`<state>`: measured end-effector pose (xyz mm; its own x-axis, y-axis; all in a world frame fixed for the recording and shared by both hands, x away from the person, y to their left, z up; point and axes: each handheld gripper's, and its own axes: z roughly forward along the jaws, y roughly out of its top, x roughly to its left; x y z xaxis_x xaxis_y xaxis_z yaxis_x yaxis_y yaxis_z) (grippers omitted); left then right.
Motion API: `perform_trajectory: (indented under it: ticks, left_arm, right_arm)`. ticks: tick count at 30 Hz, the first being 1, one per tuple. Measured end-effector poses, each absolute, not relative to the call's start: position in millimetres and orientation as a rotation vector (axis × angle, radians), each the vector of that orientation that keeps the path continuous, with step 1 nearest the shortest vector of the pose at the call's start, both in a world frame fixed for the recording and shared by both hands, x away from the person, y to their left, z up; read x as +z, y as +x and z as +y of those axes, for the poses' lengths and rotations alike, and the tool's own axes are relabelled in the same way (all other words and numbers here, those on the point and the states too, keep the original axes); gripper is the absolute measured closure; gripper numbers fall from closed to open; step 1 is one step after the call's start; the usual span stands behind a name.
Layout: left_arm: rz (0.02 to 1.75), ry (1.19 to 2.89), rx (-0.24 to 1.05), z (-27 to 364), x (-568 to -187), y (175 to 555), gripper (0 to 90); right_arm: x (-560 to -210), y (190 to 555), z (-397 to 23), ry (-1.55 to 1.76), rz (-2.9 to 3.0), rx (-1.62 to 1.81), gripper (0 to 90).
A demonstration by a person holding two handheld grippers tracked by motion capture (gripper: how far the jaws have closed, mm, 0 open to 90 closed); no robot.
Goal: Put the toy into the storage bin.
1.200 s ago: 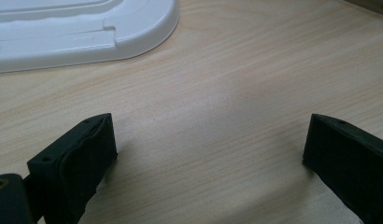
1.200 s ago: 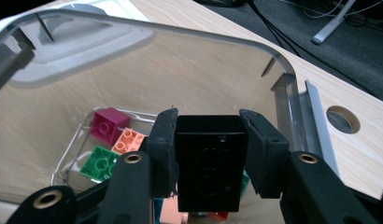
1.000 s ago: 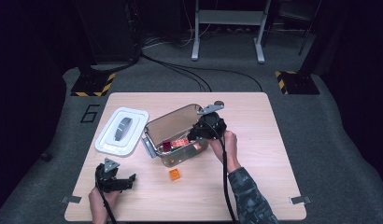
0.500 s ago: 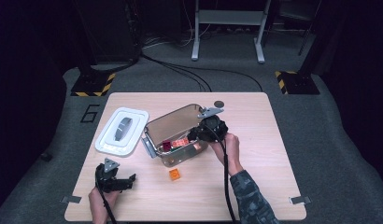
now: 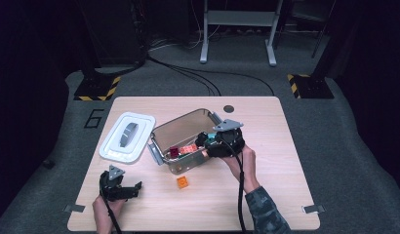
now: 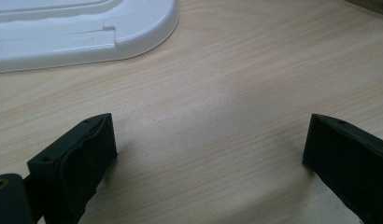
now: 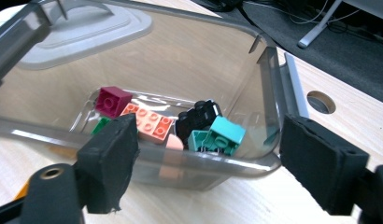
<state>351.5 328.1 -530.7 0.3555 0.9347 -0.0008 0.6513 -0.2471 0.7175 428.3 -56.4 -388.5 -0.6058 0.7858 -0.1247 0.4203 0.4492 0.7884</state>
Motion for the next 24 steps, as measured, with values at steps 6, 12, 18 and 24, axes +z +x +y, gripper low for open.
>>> perform_trajectory:
  ticks: [6, 12, 18, 24]
  left_arm:
    - [1.374, 1.992, 0.580, 328.1, -530.7, 351.5, 2.4]
    - [1.374, 1.993, 0.580, 328.1, -530.7, 351.6, 2.4]
    - [1.374, 1.992, 0.580, 328.1, -530.7, 351.6, 2.4]
    - [1.374, 1.992, 0.580, 328.1, -530.7, 351.6, 2.4]
  right_arm:
    - [-398.7, 411.7, -59.9, 0.996, 2.267, 1.047, 12.6]
    - [-416.8, 398.7, -53.8, 0.990, 2.334, 1.045, 9.0]
    - [-439.4, 385.7, -42.2, 1.010, 2.400, 1.058, 7.7]
    - [-461.7, 377.5, -26.1, 1.010, 2.472, 1.063, 3.0]
